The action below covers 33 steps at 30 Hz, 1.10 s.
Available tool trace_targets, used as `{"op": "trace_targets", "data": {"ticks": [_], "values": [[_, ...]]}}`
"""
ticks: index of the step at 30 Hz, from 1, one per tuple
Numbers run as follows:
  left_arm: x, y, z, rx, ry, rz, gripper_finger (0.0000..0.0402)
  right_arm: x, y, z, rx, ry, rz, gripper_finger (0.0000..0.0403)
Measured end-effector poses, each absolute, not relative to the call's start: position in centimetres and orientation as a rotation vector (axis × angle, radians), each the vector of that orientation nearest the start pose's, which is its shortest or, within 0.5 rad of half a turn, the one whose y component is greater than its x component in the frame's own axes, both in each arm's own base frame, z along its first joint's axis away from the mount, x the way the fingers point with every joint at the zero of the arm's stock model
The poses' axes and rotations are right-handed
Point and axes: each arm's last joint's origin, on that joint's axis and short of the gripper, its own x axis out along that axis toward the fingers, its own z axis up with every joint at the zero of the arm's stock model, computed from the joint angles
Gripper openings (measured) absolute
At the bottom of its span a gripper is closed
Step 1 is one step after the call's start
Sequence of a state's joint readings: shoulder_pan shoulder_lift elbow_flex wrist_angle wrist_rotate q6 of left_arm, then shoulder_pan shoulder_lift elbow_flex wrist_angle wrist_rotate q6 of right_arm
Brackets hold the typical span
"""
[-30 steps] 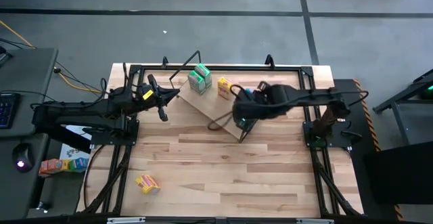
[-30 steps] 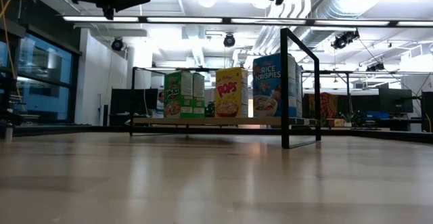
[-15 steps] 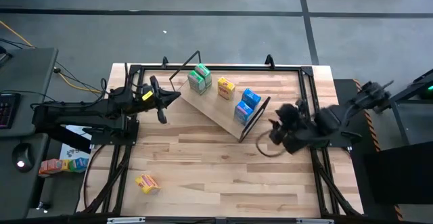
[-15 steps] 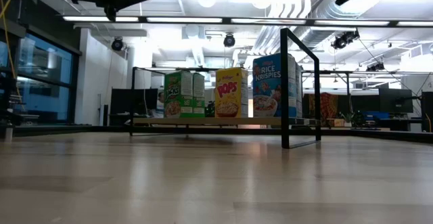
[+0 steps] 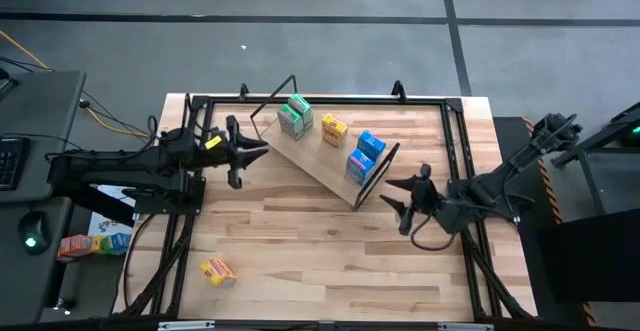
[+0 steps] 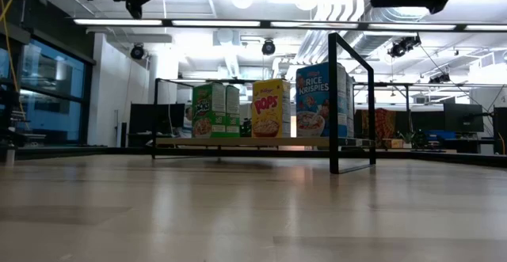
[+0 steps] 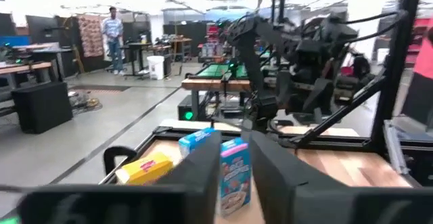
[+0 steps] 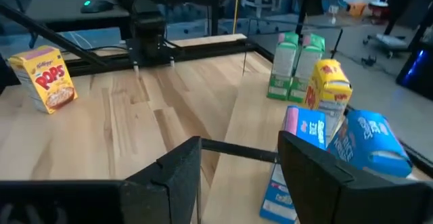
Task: Stack cereal on shelf
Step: Put the yellow cereal box on the shelf aligned with the other yellow cereal box
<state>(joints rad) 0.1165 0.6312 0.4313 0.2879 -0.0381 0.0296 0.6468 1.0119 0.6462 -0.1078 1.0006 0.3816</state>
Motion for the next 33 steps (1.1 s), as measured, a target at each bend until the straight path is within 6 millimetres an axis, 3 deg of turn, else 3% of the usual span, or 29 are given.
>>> {"op": "trace_targets", "data": {"ticks": [8,12,17,23,28,33], "values": [[15.6,1.8,27.7,-0.018,-0.089,0.119,0.0217,18.0,10.4,26.0,0.007,0.234,-0.397,0.0185],[16.2,1.7,27.8,-0.024,-0.111,0.041,0.0265,18.0,10.4,26.0,0.012,0.234,-0.397,0.0185],[17.4,-0.1,30.2,-0.1,0.005,-0.273,0.0277,18.0,10.4,26.0,0.013,0.232,-0.397,0.0185],[18.1,-4.9,32.1,0.013,0.413,-0.367,0.0278,18.0,10.4,26.0,0.013,0.234,-0.395,0.0185],[17.4,-9.8,30.5,0.125,0.641,-0.506,0.0278,18.0,10.4,25.9,-0.001,0.242,-0.395,0.0185],[16.2,-13.1,28.5,0.183,0.796,-0.622,0.0278,17.9,10.4,25.9,-0.005,0.245,-0.396,0.0185]]}}
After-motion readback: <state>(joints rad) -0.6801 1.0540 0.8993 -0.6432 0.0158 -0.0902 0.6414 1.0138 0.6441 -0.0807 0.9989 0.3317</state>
